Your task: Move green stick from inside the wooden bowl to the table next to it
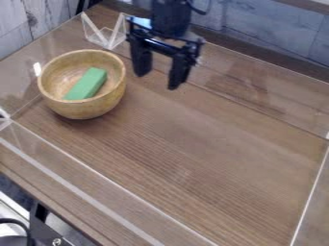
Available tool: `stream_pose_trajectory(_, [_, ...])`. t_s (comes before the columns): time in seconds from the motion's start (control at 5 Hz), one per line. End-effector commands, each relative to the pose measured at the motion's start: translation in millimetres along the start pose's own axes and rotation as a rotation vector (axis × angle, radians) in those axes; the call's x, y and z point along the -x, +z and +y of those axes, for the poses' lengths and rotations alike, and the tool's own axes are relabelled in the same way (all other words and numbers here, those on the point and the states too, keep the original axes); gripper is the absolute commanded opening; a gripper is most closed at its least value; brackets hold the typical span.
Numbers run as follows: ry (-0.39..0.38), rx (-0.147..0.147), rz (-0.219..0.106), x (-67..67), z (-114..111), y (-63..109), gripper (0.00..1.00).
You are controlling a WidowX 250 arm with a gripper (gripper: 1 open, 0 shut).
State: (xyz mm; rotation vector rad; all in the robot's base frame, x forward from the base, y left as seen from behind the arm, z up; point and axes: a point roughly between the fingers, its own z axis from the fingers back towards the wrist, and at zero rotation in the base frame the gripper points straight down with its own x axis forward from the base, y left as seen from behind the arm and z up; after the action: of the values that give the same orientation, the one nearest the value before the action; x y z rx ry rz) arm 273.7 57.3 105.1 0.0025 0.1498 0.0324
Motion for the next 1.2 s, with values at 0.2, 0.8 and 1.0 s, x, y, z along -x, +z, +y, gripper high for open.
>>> stream_pose_trajectory(0.2, [-0.01,-0.035,-0.118,17.7,64,9.1,1.0])
stream_pose_trajectory(0.8, [0.055,-0.051,-0.16,20.8,114,-32.3,1.0])
stream_pose_trajectory(1.0, [0.062,-0.051,-0.165,16.9,121,-45.8,1.0])
